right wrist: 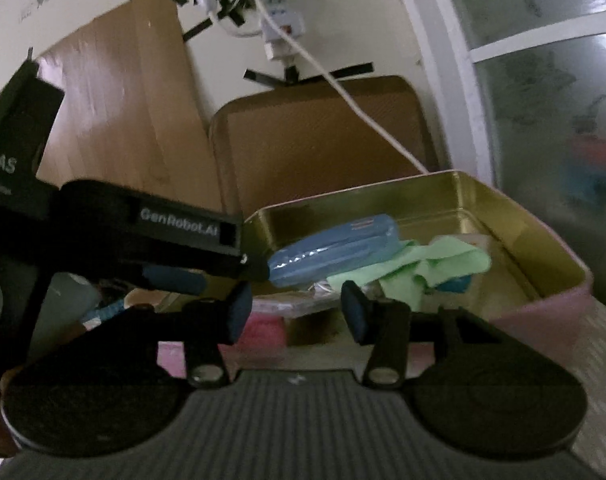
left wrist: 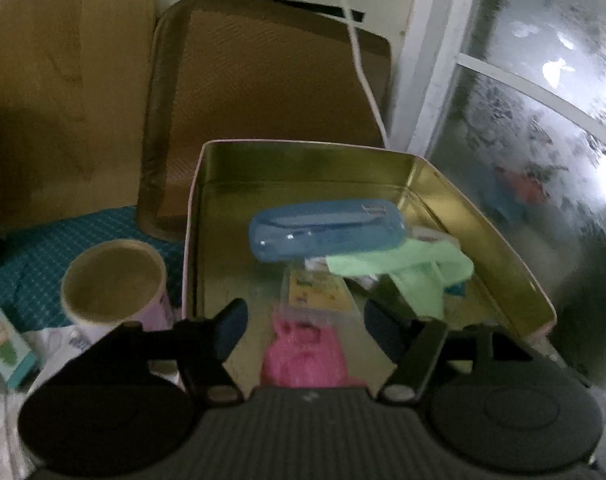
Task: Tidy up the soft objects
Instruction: 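Carry the yellow card into the pink tin and release it, then withdraw the right tool from the tin toward the white wipes packet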
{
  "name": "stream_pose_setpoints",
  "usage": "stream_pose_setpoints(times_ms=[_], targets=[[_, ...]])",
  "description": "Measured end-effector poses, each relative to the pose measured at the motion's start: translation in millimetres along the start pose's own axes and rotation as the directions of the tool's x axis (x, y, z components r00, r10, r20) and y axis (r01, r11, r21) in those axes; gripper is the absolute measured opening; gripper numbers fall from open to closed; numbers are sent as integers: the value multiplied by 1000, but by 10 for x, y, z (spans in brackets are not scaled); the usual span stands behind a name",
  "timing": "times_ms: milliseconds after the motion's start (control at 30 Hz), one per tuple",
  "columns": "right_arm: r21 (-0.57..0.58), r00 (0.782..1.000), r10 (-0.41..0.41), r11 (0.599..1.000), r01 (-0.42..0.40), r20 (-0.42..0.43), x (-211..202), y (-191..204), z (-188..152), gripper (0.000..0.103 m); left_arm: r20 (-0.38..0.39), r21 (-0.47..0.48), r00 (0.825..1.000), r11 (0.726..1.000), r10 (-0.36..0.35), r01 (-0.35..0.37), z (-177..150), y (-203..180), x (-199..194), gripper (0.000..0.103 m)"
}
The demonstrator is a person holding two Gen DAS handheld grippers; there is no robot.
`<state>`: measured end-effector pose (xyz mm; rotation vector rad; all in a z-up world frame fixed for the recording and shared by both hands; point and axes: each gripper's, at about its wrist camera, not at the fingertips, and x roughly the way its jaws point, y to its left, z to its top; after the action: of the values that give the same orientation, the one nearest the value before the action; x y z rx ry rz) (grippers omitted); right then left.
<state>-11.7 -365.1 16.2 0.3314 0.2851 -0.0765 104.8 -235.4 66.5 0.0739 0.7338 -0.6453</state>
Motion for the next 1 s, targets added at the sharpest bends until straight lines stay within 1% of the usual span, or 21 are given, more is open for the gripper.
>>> stream_pose_setpoints(times_ms=[67,133,233,333,400,600,667,767,900,1000], targets=[[5,1000,-11,1000,11,22,-146,-8,-18,52,15,24,1000,1000,9,-10,-68,-69,-113,70],[16,999,-26,1000,25,35,-264,-12,-31,52,30,44,999,999,24,-25,-155,-116,-245,76],[49,998,-47,998,46,34,-421,-46,-101,53,51,65,998,997,41,-44,-287,-142,-426,78],[79,998,-67,995,66,17,-498,-56,-183,57,51,78,997,995,57,-61,-439,-120,-566,80],[97,997,-71,993,71,-2,-526,-44,-237,57,49,81,996,994,73,-77,-516,-100,-623,80],[141,996,-52,988,62,-74,-532,5,-349,57,58,92,991,988,119,-124,-789,44,-809,80],[148,995,-46,987,58,-89,-530,40,-374,57,59,92,989,986,136,-142,-883,96,-848,83],[150,995,-42,987,56,-95,-541,110,-390,58,59,86,985,983,160,-165,-1015,205,-892,86],[140,996,-44,989,55,-81,-583,222,-402,62,52,64,981,979,188,-192,-1145,354,-919,86],[123,996,-49,991,58,-70,-599,322,-420,63,55,61,974,972,222,-225,-1219,444,-930,86]])
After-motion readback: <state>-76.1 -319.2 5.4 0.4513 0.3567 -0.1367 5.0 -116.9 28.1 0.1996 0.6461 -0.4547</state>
